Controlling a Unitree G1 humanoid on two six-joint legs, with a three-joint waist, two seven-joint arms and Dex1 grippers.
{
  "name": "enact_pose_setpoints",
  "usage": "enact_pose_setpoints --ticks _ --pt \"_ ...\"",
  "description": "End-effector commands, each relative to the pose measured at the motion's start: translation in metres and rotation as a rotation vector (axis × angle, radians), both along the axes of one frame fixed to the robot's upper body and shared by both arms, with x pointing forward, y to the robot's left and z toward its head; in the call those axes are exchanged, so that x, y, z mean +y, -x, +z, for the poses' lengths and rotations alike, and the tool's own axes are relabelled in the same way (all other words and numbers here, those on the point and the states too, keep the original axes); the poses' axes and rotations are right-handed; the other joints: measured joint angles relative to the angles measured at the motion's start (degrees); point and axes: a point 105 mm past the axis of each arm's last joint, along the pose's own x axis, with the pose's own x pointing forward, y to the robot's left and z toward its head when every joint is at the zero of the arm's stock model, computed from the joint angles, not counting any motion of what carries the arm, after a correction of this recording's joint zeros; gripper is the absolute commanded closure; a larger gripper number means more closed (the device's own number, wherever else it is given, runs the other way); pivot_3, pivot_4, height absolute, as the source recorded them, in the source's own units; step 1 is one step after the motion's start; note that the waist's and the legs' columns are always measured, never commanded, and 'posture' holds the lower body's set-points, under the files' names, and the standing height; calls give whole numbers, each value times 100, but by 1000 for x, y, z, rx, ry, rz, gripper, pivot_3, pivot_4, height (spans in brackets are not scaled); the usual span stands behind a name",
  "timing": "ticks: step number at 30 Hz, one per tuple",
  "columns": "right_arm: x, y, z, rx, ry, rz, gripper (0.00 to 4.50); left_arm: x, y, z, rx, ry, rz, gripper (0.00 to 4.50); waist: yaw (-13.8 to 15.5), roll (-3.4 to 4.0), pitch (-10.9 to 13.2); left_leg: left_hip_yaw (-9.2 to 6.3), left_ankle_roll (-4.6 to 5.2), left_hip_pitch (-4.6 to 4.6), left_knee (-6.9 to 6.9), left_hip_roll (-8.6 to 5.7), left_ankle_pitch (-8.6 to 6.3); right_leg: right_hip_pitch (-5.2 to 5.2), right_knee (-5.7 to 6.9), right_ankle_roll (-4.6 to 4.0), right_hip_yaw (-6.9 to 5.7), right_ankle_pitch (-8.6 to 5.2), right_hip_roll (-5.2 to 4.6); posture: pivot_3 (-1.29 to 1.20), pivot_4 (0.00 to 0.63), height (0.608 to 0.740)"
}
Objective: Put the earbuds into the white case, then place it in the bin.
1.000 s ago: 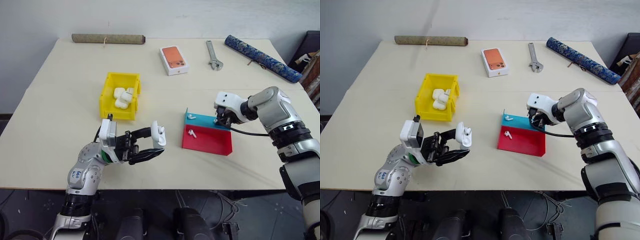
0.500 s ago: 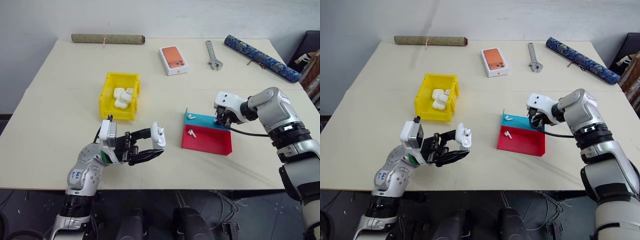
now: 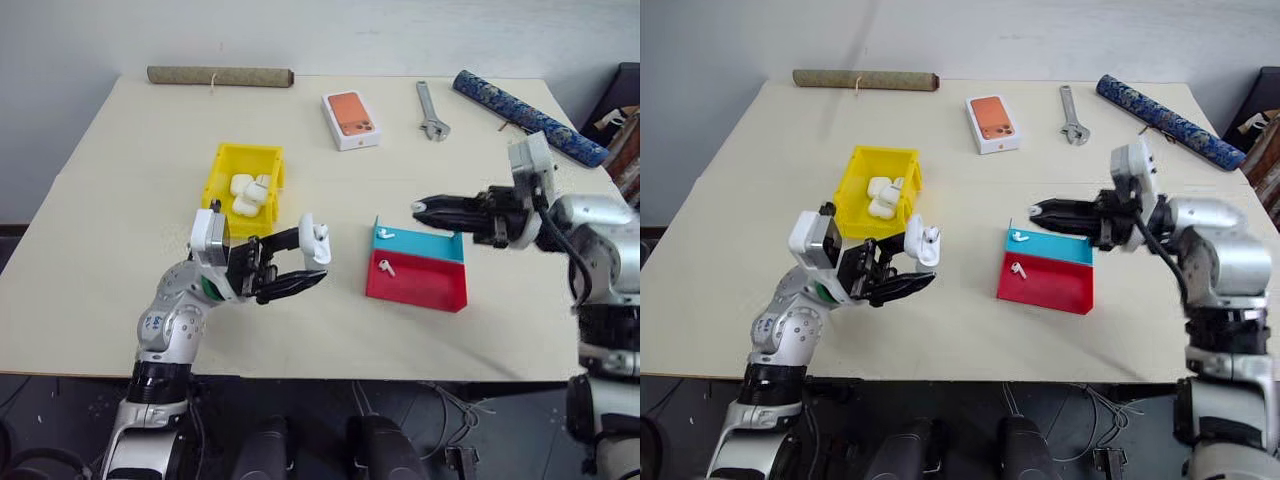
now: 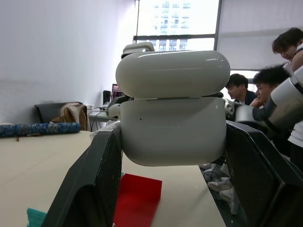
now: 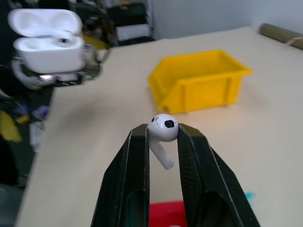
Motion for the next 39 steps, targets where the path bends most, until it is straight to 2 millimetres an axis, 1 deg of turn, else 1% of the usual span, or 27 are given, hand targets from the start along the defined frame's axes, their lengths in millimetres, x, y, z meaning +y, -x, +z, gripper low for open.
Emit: enact_pose_setpoints --ticks 1,4,5,8,12,17,21,27,31,35,39 --pt "25 28 45 -5 -257 107 4060 -3 -2 21 -63 54 -25 1724 -26 0 0 0 -1 0 1 0 1 -2 3 0 0 0 0 0 150 740" --pt "38 41 60 60 -379 176 4060 -10 -1 23 -67 55 -63 1724 -41 0 0 -6 -3 -1 -2 0 2 -2 7 0 -2 0 -1 0 150 740" --pt "41 45 61 93 -387 204 4060 -11 0 24 -68 55 -69 1724 -41 0 0 -5 -2 -1 -4 0 2 -2 9 0 -2 0 -1 0 150 740" --pt "46 51 61 134 -377 236 4060 -12 -1 26 -71 68 -69 1724 -30 0 0 -5 2 -6 -7 -1 0 -1 11 0 -3 0 -1 0 150 740" --pt "58 57 51 187 -317 249 4060 -15 -1 29 -70 86 -71 1724 -33 0 0 -6 9 -17 -3 -2 -2 -4 6 0 -3 0 -1 0 150 740" --pt "69 51 36 210 -259 194 4060 -16 1 30 -72 93 -76 1724 -44 0 0 -5 10 -18 -4 -2 -2 -6 6 0 -3 0 0 0 150 740" --pt "72 50 27 218 -231 178 4060 -17 2 32 -77 94 -75 1724 -41 0 0 -5 11 -21 -4 -2 -2 -9 6 0 -3 0 0 0 150 740" --pt "75 46 22 217 -215 159 4060 -17 1 33 -85 92 -69 1724 -39 0 0 -6 12 -23 -4 -2 -3 -9 4 0 -4 0 0 0 150 740" --pt "77 46 14 202 -175 149 4060 -18 1 33 -84 95 -71 1724 -39 0 0 -6 12 -24 -4 -2 -3 -9 3 0 -4 0 0 0 150 740" --pt "76 43 8 194 -159 129 4060 -18 1 33 -83 101 -71 1724 -39 0 0 -7 13 -24 -4 -2 -3 -9 1 0 -5 0 0 0 150 740" --pt "74 44 7 208 -161 139 4060 -18 1 33 -85 102 -66 1724 -39 0 0 -7 13 -24 -4 -2 -3 -9 2 0 -5 0 0 0 150 740"
